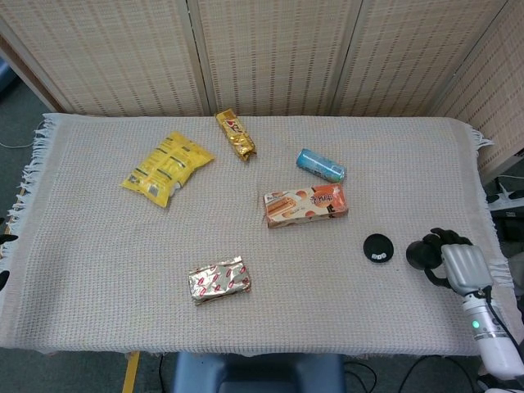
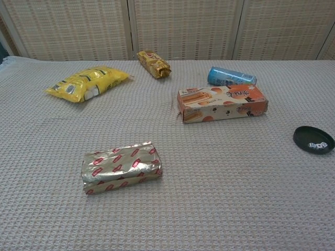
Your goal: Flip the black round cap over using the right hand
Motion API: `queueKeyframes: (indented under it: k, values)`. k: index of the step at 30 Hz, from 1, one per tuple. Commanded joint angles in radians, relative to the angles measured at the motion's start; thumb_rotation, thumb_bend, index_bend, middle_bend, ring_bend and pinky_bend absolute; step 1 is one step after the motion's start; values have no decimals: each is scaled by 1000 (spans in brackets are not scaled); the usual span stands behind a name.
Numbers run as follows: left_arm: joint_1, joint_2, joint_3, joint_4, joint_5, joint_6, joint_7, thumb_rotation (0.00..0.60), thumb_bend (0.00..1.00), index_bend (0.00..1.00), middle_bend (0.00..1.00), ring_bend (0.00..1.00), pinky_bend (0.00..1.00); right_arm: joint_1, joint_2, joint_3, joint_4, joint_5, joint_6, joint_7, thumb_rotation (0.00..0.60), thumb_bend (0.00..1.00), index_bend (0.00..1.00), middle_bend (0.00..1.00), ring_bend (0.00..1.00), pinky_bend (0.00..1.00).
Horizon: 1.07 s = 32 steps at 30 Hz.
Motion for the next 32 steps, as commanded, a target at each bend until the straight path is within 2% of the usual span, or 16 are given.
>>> queueKeyframes:
  k: [1, 7, 10, 13, 15, 19, 22, 24, 26, 28, 30, 32]
  values:
    - [-1, 0, 0, 0, -1, -1, 1, 600, 448, 205, 0, 0, 250, 3, -20, 0, 56, 54, -71, 5, 600, 411, 463, 174, 167, 285]
    - [-1, 1, 0, 0, -3, -4, -3, 600, 448, 208, 0, 0, 250, 16, -46, 2, 132, 70, -158, 66, 600, 406, 385, 173, 154, 284]
    - [-1, 1, 0, 0, -1, -2, -4, 600, 448, 207, 0, 0, 250, 20, -36, -3, 132, 68, -186, 75, 600, 309, 280, 147, 90, 244]
    - [-1, 1, 0, -1, -2, -3, -3, 600, 448, 206, 0, 0, 251, 30, 1, -16, 99, 86, -237, 54, 600, 225, 146, 55, 19, 145]
    - [-1, 1, 0, -1, -2, -3, -2, 600, 448, 206, 0, 0, 251, 43, 42, -26, 55, 107, -277, 23, 600, 175, 24, 1, 0, 34]
    - [-1, 1, 0, 0, -3, -4, -3, 600, 447, 205, 0, 0, 251, 50, 131, -26, -57, 110, -293, 24, 600, 132, 0, 0, 0, 0]
    - [-3, 0, -1, 2, -6, -8, -3, 600, 448, 204, 0, 0, 251, 16, 174, -1, -128, 54, -198, 93, 600, 124, 0, 0, 0, 0]
    - [-5, 0, -2, 2, -9, -12, -2, 600, 448, 205, 0, 0, 251, -30, 163, 26, -145, -4, -70, 166, 600, 121, 0, 0, 0, 0]
    - [-4, 0, -2, 2, -9, -12, -1, 600, 448, 205, 0, 0, 252, -73, 136, 37, -131, -56, 53, 178, 600, 124, 0, 0, 0, 0]
    - [-4, -1, -2, 2, -9, -10, 0, 600, 448, 205, 0, 0, 251, -103, 104, 38, -110, -80, 141, 123, 600, 205, 0, 0, 0, 0]
    - [-4, -1, -2, 1, -10, -11, 2, 600, 448, 204, 0, 0, 251, -120, 85, 35, -110, -77, 181, 61, 600, 357, 0, 0, 0, 0]
    - [-4, -1, -2, -1, -10, -12, 5, 600, 448, 204, 0, 0, 252, -131, 70, 34, -118, -81, 206, 25, 600, 399, 0, 0, 0, 0]
